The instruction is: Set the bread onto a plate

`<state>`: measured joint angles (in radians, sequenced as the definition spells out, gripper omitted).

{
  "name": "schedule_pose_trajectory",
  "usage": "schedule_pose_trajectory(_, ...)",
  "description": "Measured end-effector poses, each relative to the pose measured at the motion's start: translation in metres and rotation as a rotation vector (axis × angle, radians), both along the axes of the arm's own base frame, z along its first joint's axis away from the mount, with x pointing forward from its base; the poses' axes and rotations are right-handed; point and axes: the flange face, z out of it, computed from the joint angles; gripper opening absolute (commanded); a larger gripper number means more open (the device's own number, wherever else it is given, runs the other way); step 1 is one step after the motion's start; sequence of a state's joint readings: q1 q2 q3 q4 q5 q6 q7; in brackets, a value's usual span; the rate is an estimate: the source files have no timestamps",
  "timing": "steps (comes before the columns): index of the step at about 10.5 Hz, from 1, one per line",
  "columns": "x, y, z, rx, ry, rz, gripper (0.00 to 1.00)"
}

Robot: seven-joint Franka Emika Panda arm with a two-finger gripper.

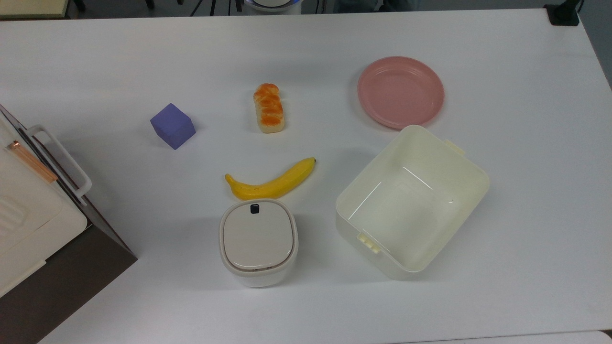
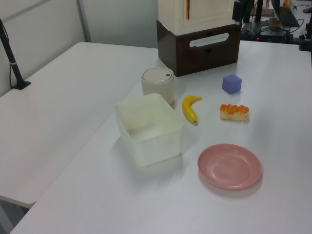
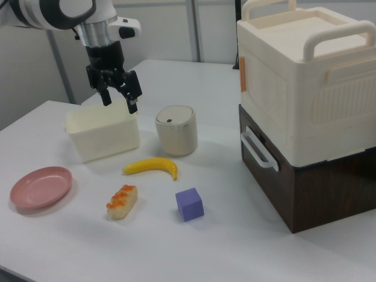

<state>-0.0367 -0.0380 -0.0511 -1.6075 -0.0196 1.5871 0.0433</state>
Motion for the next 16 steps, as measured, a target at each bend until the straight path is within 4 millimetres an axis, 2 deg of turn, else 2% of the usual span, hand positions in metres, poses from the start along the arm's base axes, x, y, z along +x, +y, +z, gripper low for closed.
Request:
schedule_pose_trajectory(6,0.000,0.001,0.002,0.000,-0.003,0.001,1.00)
schedule_pose_trajectory(10,0.001,0.011,0.002,0.000,-0.004,0.021,1.00)
schedule_pose_trajectory(16,-0.001,0.013,0.007,0.017,-0.005,0.021,1.00)
